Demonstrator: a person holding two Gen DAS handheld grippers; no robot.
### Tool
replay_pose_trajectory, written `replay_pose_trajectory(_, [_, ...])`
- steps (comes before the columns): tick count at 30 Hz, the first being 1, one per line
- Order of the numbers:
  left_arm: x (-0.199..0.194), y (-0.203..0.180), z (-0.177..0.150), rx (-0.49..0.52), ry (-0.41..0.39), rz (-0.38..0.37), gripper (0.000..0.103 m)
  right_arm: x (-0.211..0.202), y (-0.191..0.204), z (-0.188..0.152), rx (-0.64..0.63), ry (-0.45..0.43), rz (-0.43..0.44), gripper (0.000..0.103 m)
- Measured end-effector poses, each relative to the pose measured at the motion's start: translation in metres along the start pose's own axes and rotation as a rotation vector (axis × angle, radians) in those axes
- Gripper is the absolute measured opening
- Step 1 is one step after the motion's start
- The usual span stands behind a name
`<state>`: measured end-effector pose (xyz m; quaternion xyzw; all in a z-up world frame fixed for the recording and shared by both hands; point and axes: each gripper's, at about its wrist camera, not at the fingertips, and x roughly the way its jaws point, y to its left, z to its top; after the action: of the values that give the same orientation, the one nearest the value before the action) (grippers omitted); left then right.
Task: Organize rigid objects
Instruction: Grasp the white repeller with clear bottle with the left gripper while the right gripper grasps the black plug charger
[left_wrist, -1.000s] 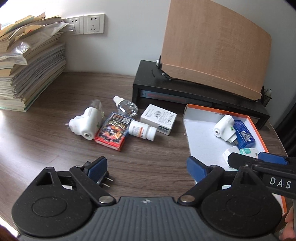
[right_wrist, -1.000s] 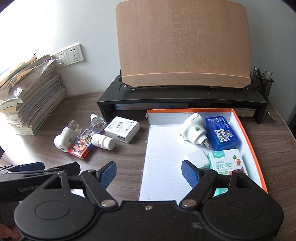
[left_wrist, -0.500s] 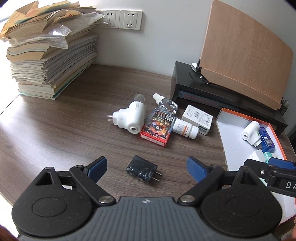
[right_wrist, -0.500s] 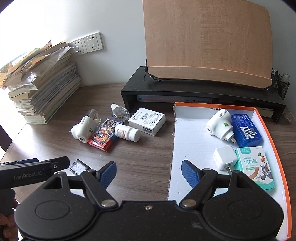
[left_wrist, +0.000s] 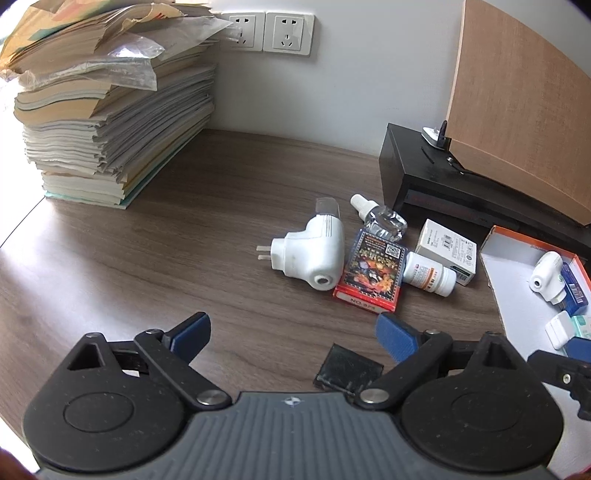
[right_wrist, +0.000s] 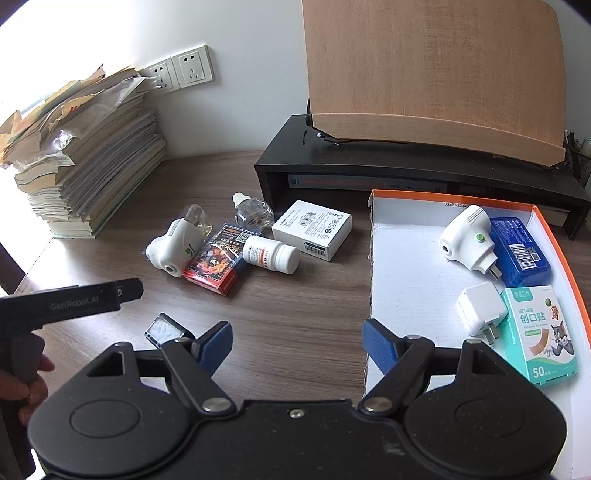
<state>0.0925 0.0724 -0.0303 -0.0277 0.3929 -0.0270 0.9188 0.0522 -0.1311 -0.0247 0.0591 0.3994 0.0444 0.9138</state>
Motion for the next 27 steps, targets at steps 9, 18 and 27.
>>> replay_pose_trajectory(9, [0.062,-0.006,0.038,0.188,-0.052,-0.079,0.103,0.012,0.005,0.000,0.019,0.021,-0.012,0.091])
replay_pose_trajectory(18, [0.112,0.010,0.044,0.397,-0.048,-0.143,0.103,0.022,0.015,0.000,0.034,0.029,-0.038,0.091])
replay_pose_trajectory(27, [0.131,0.019,0.049,0.428,-0.051,-0.238,0.073,0.037,0.047,-0.004,-0.009,0.067,0.039,0.091])
